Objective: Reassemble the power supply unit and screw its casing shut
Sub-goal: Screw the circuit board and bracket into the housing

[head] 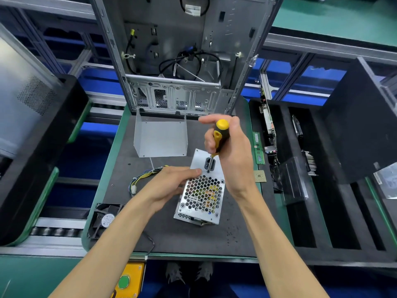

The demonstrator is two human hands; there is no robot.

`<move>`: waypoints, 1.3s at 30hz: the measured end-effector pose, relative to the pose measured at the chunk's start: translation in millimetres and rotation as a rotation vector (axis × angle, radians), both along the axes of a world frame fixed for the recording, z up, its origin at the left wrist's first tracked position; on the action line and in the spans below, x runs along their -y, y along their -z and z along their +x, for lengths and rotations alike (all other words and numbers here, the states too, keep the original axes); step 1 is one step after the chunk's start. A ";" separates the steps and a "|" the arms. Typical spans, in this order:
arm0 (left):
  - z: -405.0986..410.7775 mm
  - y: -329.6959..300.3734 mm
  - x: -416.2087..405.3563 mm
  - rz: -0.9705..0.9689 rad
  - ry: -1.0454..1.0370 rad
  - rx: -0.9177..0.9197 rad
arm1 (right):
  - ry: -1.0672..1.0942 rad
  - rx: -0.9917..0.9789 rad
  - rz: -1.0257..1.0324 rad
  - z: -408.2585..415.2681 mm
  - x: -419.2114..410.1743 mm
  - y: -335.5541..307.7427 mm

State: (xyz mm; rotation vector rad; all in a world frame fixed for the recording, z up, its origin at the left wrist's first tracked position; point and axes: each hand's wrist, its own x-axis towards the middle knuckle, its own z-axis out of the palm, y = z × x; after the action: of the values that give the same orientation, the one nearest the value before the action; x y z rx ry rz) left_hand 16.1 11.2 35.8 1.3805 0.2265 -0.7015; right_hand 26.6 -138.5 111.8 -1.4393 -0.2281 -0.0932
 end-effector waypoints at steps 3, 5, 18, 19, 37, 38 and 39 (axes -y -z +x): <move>0.7 0.3 -0.2 -0.005 0.009 0.003 | 0.004 -0.021 0.030 -1.1 -0.1 -1.7; 0.7 0.8 -1.1 -0.002 0.012 0.003 | -0.011 -0.016 0.032 -1.9 -1.3 -4.5; -0.8 -2.0 -0.7 -0.013 0.013 0.004 | -0.042 0.004 0.001 -1.2 -1.1 -1.8; -0.9 -1.8 -0.6 -0.020 0.004 -0.006 | -0.052 0.000 -0.003 -1.6 -0.5 -3.3; -2.0 -3.0 0.5 -0.026 -0.002 0.005 | -0.054 -0.051 0.037 -5.2 3.2 -9.6; -1.9 -2.9 0.6 -0.025 0.003 0.004 | -0.063 -0.041 0.031 -4.8 3.9 -8.3; -1.8 -2.8 0.8 -0.023 0.003 0.000 | -0.081 -0.040 0.036 -5.0 3.7 -9.4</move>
State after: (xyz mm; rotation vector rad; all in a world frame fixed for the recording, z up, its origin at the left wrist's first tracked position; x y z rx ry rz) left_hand 14.2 10.4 38.7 1.3590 0.2162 -0.7049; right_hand 21.6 -142.2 121.3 -1.3930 -0.2501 -0.0025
